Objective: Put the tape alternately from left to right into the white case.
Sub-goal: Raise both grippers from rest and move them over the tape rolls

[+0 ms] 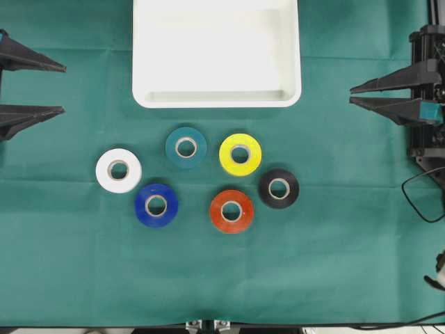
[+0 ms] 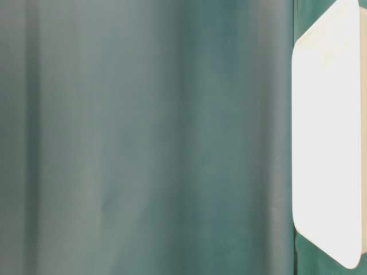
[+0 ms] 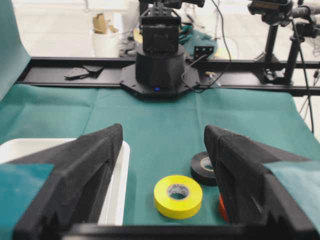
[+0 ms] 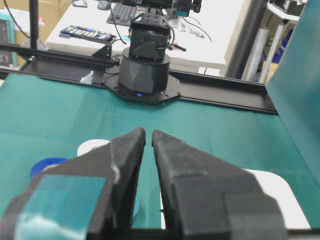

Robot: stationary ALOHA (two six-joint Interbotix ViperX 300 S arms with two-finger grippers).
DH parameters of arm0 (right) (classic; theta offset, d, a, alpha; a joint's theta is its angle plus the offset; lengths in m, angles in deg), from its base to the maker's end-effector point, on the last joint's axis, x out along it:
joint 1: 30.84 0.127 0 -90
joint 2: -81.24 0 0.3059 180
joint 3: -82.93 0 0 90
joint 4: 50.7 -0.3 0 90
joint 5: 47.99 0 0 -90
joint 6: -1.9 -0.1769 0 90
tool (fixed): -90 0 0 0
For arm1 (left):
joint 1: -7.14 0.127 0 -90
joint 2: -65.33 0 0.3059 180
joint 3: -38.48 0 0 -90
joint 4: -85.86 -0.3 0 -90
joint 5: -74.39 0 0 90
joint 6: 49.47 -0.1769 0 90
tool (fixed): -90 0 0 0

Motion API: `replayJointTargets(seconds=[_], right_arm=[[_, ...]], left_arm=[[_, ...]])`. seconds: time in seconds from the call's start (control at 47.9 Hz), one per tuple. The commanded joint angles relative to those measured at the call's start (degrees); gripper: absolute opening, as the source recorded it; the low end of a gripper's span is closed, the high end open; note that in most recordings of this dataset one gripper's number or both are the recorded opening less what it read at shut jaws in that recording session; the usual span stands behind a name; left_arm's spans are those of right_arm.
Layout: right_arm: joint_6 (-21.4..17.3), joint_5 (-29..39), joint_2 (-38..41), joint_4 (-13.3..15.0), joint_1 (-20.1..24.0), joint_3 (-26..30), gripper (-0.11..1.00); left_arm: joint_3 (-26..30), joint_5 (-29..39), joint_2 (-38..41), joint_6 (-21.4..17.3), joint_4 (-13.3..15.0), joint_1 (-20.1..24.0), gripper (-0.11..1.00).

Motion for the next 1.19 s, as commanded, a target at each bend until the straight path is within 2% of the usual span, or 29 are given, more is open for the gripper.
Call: replayJointTargets(seconds=[0.0,0.042,0.104,0.167,0.272,0.585,0.731,0.877,0.982,1.065,1.17], right_arm=[[-0.88,-0.26,0.62,-0.26,-0.35,0.53,0.24],[-0.97,-0.09,0.7,-0.26,-0.44,0.26,0.22],[-1.23,0.35,0.97,-0.26,-0.44,0.0,0.08],[-1.49,1.14,0.97,-0.26,-0.44,0.0,0.01],[-1.49,2.72,0.97,-0.26,-0.44,0.09,-0.02],[-1.58,3.78,0.97,-0.09,-0.44,0.09,-0.02],[-2.81,5.89,1.14,-0.09,-0.44,0.7,-0.02],[-4.04,5.98,1.14,-0.09,-0.44,0.88,-0.02],[-4.22,6.06,1.05,-0.09,-0.44,0.79,-0.02],[-4.31,6.24,1.14,-0.09,-0.44,0.62,0.09],[-4.31,6.15,1.23,-0.09,-0.44,0.53,0.32]], left_arm=[[-0.18,-0.26,0.18,-0.18,1.14,-0.18,0.24],[-0.35,-0.26,0.26,-0.09,1.23,-0.26,0.22],[-0.7,-0.18,0.26,-0.09,1.14,-0.18,0.09],[-0.97,-0.26,0.18,0.0,1.14,-0.18,0.0],[-1.32,-0.18,0.26,0.09,1.23,-0.26,-0.09],[-1.32,-0.18,0.44,0.09,1.23,-0.18,-0.1],[-1.05,-0.18,0.44,0.53,1.41,-0.26,-0.1],[-0.97,-0.09,0.53,0.44,1.41,-0.18,0.01],[-0.97,0.18,0.62,0.26,1.41,-0.18,0.2],[-0.97,0.53,0.62,0.26,1.41,-0.18,0.42],[-0.97,1.32,0.7,0.44,1.41,-0.18,0.43]])
